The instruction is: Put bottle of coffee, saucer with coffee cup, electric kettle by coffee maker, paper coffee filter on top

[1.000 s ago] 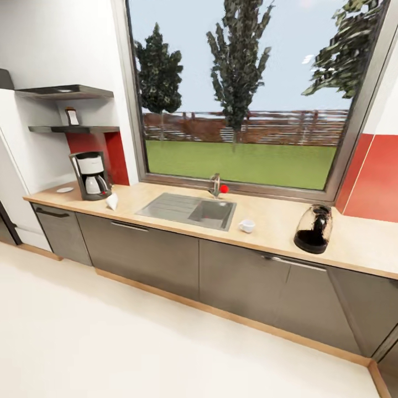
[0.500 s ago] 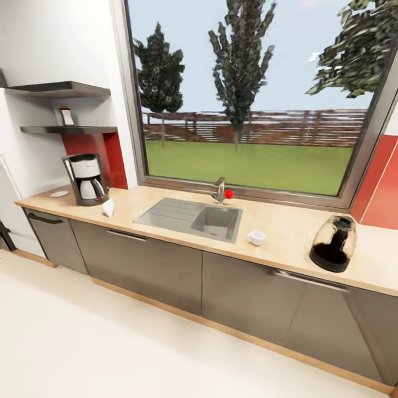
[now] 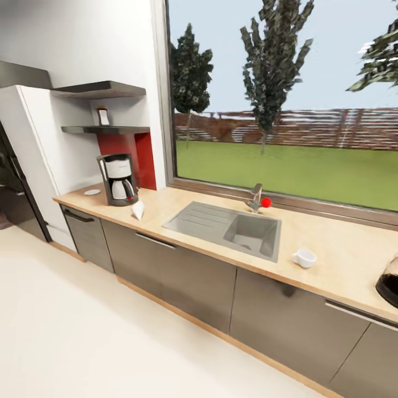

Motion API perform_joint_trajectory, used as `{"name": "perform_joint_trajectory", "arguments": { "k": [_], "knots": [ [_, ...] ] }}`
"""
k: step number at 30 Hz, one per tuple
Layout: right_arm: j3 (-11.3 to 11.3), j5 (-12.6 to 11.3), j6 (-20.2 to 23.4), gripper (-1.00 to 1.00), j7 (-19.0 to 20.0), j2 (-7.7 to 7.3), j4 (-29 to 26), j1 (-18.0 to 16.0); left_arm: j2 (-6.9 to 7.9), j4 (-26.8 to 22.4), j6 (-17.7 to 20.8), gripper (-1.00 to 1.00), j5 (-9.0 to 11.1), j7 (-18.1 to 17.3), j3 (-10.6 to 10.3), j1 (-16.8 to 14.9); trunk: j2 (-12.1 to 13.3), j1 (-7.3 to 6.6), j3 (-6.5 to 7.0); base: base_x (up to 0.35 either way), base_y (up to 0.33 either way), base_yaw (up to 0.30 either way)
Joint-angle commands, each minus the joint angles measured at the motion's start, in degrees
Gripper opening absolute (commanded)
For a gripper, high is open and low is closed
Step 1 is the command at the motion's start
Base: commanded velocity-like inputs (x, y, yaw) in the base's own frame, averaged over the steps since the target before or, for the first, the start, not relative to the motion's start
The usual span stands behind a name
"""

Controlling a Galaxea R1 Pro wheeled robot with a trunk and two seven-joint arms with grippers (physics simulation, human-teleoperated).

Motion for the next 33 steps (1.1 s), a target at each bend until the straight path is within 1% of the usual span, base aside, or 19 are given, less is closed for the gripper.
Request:
{"name": "perform_joint_trajectory", "arguments": {
  "k": [1, 33],
  "knots": [
    [0.00, 0.50, -0.05, 1.00, -0.02, -0.02, -0.08, 0.01, 0.01, 0.07, -0.19, 1.00, 0.17, -0.01, 0.08, -0.06, -0.10, 0.06, -0.11, 0.283, 0.234, 0.274],
    [0.09, 0.50, -0.05, 1.00, -0.02, -0.02, -0.08, 0.01, 0.06, 0.07, -0.19, 1.00, 0.13, -0.01, 0.08, -0.06, -0.10, 0.06, -0.11, 0.282, 0.233, 0.274]
  ]
}}
